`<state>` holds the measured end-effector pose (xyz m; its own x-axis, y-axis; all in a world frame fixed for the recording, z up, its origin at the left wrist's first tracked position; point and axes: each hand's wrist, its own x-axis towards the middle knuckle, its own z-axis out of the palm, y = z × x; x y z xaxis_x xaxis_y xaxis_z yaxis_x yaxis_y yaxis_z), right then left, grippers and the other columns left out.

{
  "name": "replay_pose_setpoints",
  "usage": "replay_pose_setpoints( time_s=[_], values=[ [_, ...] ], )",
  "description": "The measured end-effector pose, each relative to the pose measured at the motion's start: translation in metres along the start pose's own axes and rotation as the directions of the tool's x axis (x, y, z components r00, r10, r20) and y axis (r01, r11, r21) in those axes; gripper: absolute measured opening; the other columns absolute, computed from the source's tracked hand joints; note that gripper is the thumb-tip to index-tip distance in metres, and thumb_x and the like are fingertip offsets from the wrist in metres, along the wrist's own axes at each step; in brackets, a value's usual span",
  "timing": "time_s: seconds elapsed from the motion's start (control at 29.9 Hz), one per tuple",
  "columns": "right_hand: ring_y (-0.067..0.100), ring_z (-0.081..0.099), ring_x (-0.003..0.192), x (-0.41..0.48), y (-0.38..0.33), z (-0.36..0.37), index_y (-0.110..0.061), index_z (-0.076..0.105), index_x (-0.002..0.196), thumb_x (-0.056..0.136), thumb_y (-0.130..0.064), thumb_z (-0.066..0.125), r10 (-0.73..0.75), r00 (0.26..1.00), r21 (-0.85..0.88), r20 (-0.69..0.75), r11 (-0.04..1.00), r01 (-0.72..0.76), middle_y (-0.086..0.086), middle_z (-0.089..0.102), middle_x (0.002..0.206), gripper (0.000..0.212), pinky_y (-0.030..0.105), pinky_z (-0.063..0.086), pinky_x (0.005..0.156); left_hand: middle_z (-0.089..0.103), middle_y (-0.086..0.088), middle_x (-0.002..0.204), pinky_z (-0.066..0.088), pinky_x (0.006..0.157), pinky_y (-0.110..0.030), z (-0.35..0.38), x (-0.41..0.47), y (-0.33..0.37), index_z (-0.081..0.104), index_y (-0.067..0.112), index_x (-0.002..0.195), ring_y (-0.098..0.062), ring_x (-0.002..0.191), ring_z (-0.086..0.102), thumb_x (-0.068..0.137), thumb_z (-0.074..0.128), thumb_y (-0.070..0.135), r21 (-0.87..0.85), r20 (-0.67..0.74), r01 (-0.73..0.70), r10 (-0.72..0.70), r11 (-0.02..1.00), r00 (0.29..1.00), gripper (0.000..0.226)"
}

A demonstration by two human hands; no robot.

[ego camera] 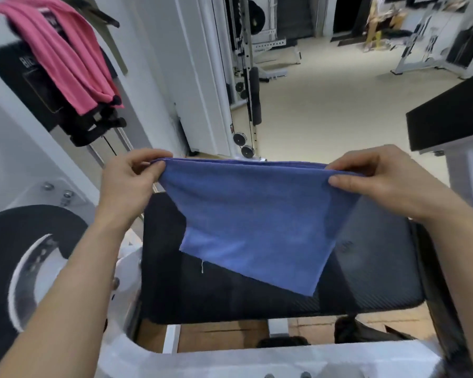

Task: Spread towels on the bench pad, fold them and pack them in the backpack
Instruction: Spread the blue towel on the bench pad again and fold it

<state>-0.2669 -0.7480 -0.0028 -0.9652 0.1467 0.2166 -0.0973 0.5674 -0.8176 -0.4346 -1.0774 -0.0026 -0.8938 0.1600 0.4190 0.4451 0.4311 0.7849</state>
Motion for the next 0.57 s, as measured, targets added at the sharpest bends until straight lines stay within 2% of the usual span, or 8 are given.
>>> replay_pose_setpoints(
  time_s=[0.1, 0.17, 0.23, 0.3, 0.37, 0.43, 0.5, 0.57],
  values=[
    [0.006, 0.061, 0.072, -0.004, -0.025, -0.002, -0.017, 0.076, 0.076, 0.070, -0.026, 0.078, -0.056, 0.998, 0.128, -0.003, 0.990, 0.056, 0.001, 0.073, 0.077, 0.011, 0.020, 0.047, 0.067, 0.074, 0.011, 0.081, 0.052, 0.085, -0.024, -0.033, -0.015, 0.003, 0.075, 0.026, 0.091, -0.008, 0.081, 0.066, 0.091, 0.059, -0.001, -0.150, 0.048, 0.060, -0.053, 0.987, 0.997, 0.032],
    [0.007, 0.061, 0.067, -0.010, -0.032, -0.004, -0.019, 0.076, 0.072, 0.066, -0.030, 0.077, -0.080, 0.997, 0.228, -0.006, 0.970, 0.079, 0.000, 0.071, 0.069, 0.013, 0.018, 0.048, 0.063, 0.075, 0.010, 0.077, 0.055, 0.083, -0.025, -0.052, -0.027, 0.006, 0.078, 0.026, 0.085, -0.011, 0.078, 0.067, 0.089, 0.062, 0.001, -0.271, 0.083, 0.110, -0.091, 0.956, 0.992, 0.030],
    [0.008, 0.063, 0.069, -0.016, -0.036, -0.009, -0.023, 0.078, 0.075, 0.064, -0.041, 0.080, -0.124, 0.992, 0.347, 0.022, 0.932, 0.109, -0.003, 0.072, 0.071, 0.020, 0.016, 0.050, 0.066, 0.075, 0.008, 0.075, 0.056, 0.078, -0.021, -0.069, -0.039, 0.008, 0.077, 0.020, 0.089, -0.009, 0.074, 0.070, 0.077, 0.070, 0.016, -0.411, 0.107, 0.122, -0.085, 0.903, 0.991, 0.014],
    [0.014, 0.068, 0.078, -0.021, -0.041, -0.016, -0.022, 0.079, 0.085, 0.062, -0.049, 0.083, -0.152, 0.986, 0.411, 0.065, 0.905, 0.113, 0.001, 0.075, 0.080, 0.036, 0.021, 0.054, 0.073, 0.076, 0.007, 0.079, 0.057, 0.076, -0.021, -0.078, -0.048, 0.009, 0.068, 0.010, 0.101, -0.009, 0.077, 0.071, 0.062, 0.073, 0.034, -0.474, 0.143, 0.141, -0.082, 0.869, 0.986, 0.046],
    [0.019, 0.069, 0.083, -0.021, -0.045, -0.020, -0.019, 0.079, 0.090, 0.063, -0.046, 0.083, -0.152, 0.985, 0.435, 0.082, 0.895, 0.102, 0.004, 0.076, 0.086, 0.038, 0.025, 0.056, 0.079, 0.076, 0.005, 0.083, 0.058, 0.075, -0.024, -0.076, -0.049, 0.003, 0.071, 0.015, 0.097, -0.011, 0.079, 0.071, 0.058, 0.074, 0.042, -0.503, 0.154, 0.180, -0.118, 0.845, 0.981, 0.047],
    [0.015, 0.069, 0.081, -0.012, -0.039, -0.015, -0.021, 0.080, 0.085, 0.063, -0.035, 0.081, -0.085, 0.996, 0.412, 0.035, 0.909, 0.063, 0.001, 0.076, 0.082, 0.027, 0.021, 0.055, 0.078, 0.076, 0.006, 0.081, 0.057, 0.073, -0.022, -0.063, -0.045, -0.008, 0.077, 0.021, 0.086, -0.010, 0.076, 0.070, 0.063, 0.074, 0.039, -0.500, 0.180, 0.226, -0.155, 0.836, 0.971, 0.030],
    [0.007, 0.065, 0.074, 0.003, -0.020, -0.003, -0.021, 0.078, 0.079, 0.068, -0.021, 0.080, 0.053, 0.998, 0.313, -0.040, 0.949, -0.038, -0.004, 0.073, 0.075, 0.012, 0.014, 0.052, 0.073, 0.075, 0.007, 0.077, 0.055, 0.070, -0.016, -0.041, -0.040, -0.030, 0.079, 0.025, 0.078, -0.007, 0.072, 0.068, 0.076, 0.071, 0.022, -0.453, 0.174, 0.293, -0.239, 0.842, 0.955, 0.009],
    [0.006, 0.063, 0.073, 0.015, 0.005, 0.016, -0.021, 0.077, 0.081, 0.075, -0.011, 0.079, 0.204, 0.975, 0.113, -0.089, 0.975, -0.193, -0.003, 0.073, 0.078, 0.012, 0.016, 0.051, 0.074, 0.075, 0.009, 0.072, 0.052, 0.066, -0.012, -0.018, -0.040, -0.056, 0.078, 0.024, 0.076, -0.002, 0.070, 0.067, 0.086, 0.065, 0.001, -0.350, 0.161, 0.366, -0.329, 0.862, 0.930, 0.028]
  ],
)
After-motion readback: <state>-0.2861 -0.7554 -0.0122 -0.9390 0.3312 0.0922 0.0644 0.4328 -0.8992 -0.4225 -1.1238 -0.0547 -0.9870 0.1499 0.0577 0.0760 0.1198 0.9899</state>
